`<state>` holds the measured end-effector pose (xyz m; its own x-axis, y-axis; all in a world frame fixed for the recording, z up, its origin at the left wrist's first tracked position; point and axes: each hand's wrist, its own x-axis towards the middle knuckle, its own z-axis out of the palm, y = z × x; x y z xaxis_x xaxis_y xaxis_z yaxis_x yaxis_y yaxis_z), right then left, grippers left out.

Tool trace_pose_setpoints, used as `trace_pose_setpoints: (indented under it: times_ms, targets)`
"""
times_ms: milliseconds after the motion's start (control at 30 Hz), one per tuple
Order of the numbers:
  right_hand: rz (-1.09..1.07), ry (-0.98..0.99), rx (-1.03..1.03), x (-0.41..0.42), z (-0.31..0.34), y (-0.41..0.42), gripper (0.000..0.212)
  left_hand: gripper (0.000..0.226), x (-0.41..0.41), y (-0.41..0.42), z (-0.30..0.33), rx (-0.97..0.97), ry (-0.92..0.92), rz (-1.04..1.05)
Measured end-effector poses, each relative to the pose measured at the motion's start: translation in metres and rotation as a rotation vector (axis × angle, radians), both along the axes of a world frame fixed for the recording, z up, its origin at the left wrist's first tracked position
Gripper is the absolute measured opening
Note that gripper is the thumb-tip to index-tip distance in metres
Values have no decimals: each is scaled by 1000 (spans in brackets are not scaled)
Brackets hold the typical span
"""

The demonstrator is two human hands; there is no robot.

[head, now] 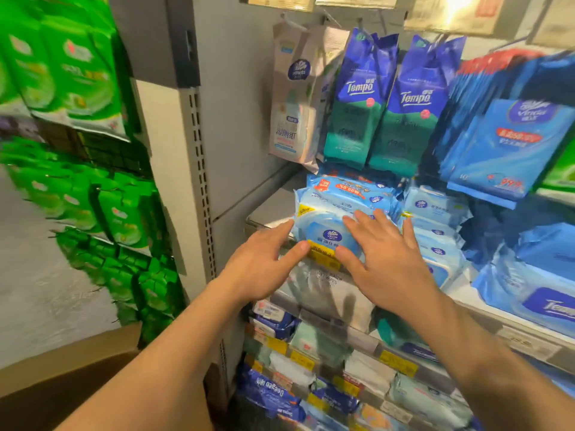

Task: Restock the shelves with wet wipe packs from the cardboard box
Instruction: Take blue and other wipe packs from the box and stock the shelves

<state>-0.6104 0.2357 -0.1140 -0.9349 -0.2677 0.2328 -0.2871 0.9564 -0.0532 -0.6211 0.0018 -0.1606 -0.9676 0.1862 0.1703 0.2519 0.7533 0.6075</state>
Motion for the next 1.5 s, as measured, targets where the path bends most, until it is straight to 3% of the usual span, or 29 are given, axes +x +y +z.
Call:
trace_pose_setpoints:
  times_ms: [100,267,367,600,800,967,1333,1500]
  targets:
    - [40,-53,-17,29,-1,-12,72,102,56,-9,-2,-157,-16,132]
    - [134,-199,-25,83,-30,-47,67,103,158,-38,-15,-255,-92,297]
    - [222,-293,-42,114,-49,-84,72,105,221,-73,-27,-224,-206,429]
    - [439,-526,-82,176,-78,-188,65,80,334,-163,-46,-152,-311,796]
    - [582,-582,51,218,-126,-306,75,112,399,-259,-87,20,-341,948]
    - [673,-671,159,253,-177,-416,79,105,445,-337,-143,120,-430,1023]
    - [608,-879,298,291,-375,-527,86,94,468,-416,-267,324,-629,1030]
    - [608,-921,298,301,-516,-538,124,103,469,-428,-315,391,-781,1054]
